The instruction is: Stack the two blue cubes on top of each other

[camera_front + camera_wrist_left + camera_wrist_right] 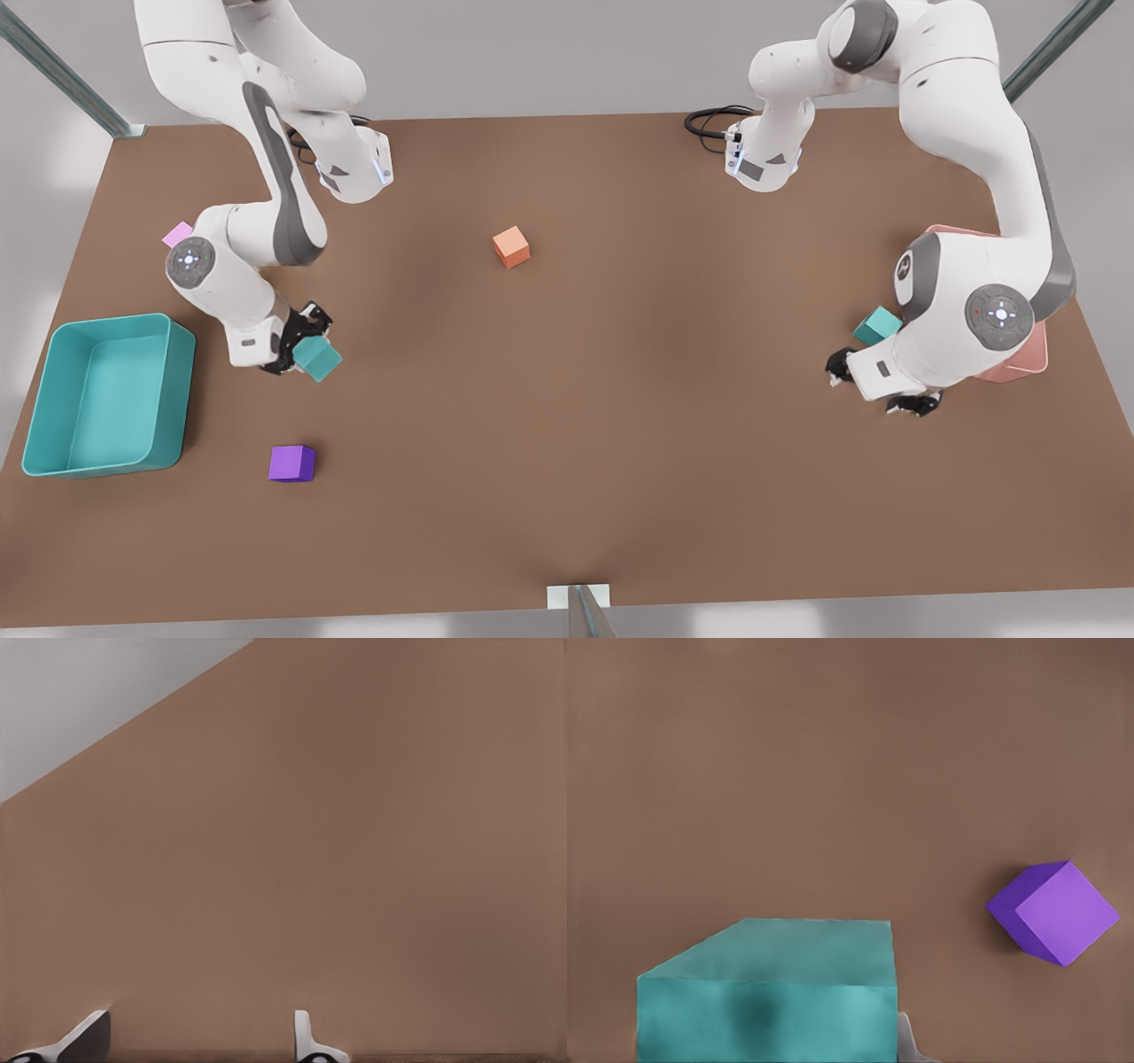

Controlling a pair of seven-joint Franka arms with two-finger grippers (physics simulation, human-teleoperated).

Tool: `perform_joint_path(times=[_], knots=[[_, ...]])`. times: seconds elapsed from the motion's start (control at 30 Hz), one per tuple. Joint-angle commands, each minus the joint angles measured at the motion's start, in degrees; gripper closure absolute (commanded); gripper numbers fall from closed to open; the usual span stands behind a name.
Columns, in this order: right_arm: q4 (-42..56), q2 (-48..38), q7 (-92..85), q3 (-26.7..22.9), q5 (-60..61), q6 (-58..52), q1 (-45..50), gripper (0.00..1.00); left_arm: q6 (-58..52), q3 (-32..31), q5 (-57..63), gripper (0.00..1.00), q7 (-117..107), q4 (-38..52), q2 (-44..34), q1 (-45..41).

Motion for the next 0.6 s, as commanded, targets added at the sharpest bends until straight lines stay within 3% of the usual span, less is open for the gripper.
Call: perform_joint_path(times=[0.0,0.03,0.07,0.1,0.17,0.27,0.33,0.47,0.57], knots=[[7.53,-0.07,13.6,4.82,-1.01,-21.53,6.72,0.54,-3.98,-0.35,-0.9,0.0,14.11,-0.24,-0.8,1.46],[15.11,2.66,19.07,8.16,-1.37,-23.48,10.06,0.54,-3.37,-4.73,-1.07,0.0,16.86,-2.69,-1.41,7.35],[21.35,5.91,22.32,8.87,-2.94,-23.65,14.45,0.54,-0.12,-11.94,-0.81,0.0,16.86,-10.68,-5.8,15.0],[26.87,9.06,25.82,8.78,-4.79,-23.65,20.15,0.54,4.7,-13.8,-0.11,0.0,16.95,-20.06,-11.32,17.64],[42.52,19.87,35.49,8.78,-8.3,-27.26,30.35,0.54,6.82,-13.8,0.5,0.0,18.53,-26.07,-13.54,18.7],[55.36,34.02,47.45,7.73,-15.07,-24.45,39.68,0.54,13.58,-13.89,5.25,0.0,29.49,-31.87,-12.76,21.67],[59.67,39.31,53.17,2.01,-15.25,-20.75,48.03,0.54,15.79,-14.24,5.34,0.0,31.72,-33.55,-13.98,23.88],[60.12,43.18,59.32,2.19,-18.76,-20.4,53.66,0.54,10.96,-14.15,5.26,0.0,28.55,-35.13,-15.03,24.32],[58.19,47.22,64.86,2.81,-26.5,-20.49,55.51,0.54,16.76,-14.15,5.34,0.0,28.46,-40.14,-15.21,26.78]])
